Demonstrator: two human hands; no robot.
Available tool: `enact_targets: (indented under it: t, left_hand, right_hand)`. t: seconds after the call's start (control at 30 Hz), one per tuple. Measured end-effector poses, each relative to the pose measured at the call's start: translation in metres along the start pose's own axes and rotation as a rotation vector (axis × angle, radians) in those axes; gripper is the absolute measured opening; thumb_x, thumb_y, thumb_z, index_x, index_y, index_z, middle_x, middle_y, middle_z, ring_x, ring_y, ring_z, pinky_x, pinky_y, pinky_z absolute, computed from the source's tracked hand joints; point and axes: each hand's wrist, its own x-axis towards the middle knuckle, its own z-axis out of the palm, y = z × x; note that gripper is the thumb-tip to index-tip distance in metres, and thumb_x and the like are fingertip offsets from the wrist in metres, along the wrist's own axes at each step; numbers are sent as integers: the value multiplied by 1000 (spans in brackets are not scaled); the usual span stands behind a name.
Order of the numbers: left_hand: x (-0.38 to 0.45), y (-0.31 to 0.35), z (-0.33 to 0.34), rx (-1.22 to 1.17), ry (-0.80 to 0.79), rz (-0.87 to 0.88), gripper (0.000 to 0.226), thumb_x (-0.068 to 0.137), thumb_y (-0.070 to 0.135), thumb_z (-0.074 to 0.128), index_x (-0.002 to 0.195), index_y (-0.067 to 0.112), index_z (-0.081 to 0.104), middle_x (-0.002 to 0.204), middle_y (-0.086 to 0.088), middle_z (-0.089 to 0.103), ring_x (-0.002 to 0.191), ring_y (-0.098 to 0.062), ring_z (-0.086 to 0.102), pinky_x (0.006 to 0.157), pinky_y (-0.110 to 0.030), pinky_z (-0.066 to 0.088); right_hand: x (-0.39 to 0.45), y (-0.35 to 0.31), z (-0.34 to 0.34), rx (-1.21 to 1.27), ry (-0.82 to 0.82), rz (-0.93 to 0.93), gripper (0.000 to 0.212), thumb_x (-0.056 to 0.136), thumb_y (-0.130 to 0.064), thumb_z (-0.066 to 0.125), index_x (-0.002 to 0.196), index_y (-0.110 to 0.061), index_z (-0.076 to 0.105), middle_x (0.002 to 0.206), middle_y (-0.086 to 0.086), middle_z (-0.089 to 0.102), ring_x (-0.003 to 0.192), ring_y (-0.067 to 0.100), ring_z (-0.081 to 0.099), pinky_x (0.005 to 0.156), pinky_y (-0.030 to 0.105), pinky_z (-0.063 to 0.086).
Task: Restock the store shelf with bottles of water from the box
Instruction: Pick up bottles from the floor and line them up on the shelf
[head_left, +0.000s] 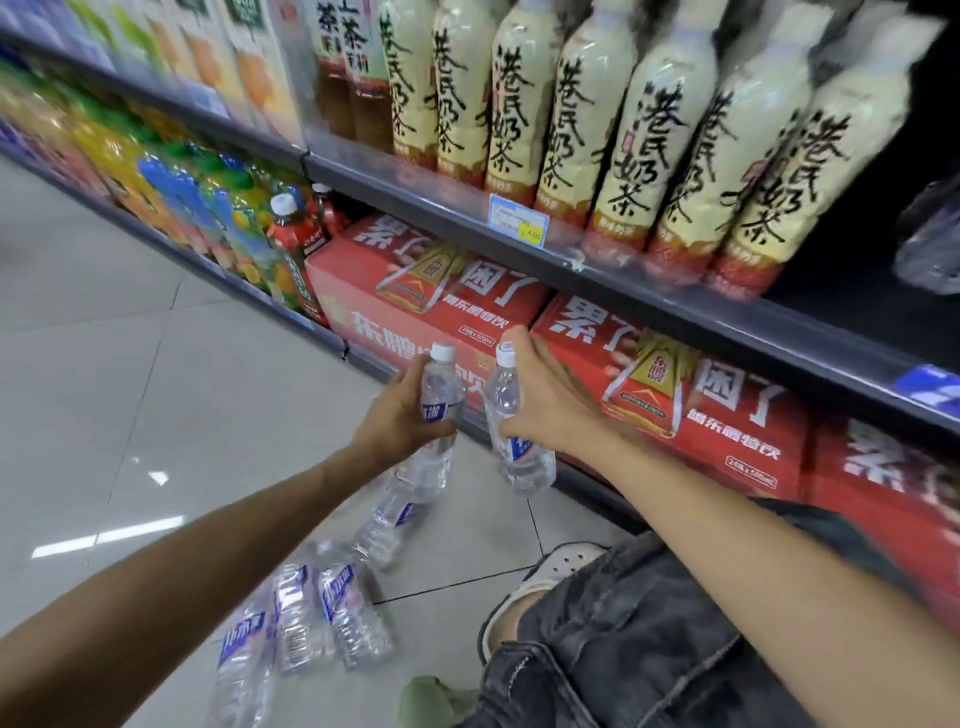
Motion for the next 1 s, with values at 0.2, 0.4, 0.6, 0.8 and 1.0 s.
enact_targets:
  t: [0.2, 0.4, 0.6, 0.8, 1.0]
  left_hand:
    - [-3, 68, -35, -47, 53, 238, 66, 72, 18, 82, 125, 22, 42, 110, 4, 63, 92, -7, 64, 75, -19, 53]
    - [-4, 151, -49, -59, 98, 467, 80, 67, 18, 85, 133, 29, 40, 113, 17, 61, 102, -2, 60, 84, -19, 48]
    - [-4, 245, -38, -58, 105, 600, 88, 67, 38, 84, 138, 34, 33, 126, 29, 47, 112, 9, 46, 92, -12, 39]
    - [-4, 330, -10, -145, 15, 763, 83, 69, 28, 85, 136, 35, 36, 123, 23, 54, 114, 11, 50, 94, -13, 42]
    - [-4, 398, 33, -213, -53, 909, 82, 68, 25, 86, 134, 33, 38, 123, 27, 52, 117, 3, 51, 101, -17, 39]
  right_hand:
    - [-40, -22, -73, 23, 215, -67, 85, 60, -12, 80, 121, -30, 24, 119, -3, 40, 97, 17, 52, 72, 30, 41]
    - [-94, -27, -163, 37, 434, -76, 84, 59, -18, 79, 123, -32, 26, 115, -9, 42, 87, 13, 50, 68, 33, 47]
    - [-154, -15, -244, 13, 673, -58, 86, 58, -24, 85, 122, -37, 29, 109, -9, 47, 85, 19, 55, 66, 38, 49]
    - [-210, 18, -297, -35, 852, 28, 86, 58, -18, 85, 121, -39, 30, 110, -8, 46, 86, 21, 53, 71, 44, 52]
    - [-252, 62, -323, -179, 976, 98, 87, 61, -14, 83, 125, -38, 30, 118, -6, 45, 90, 28, 54, 68, 47, 53]
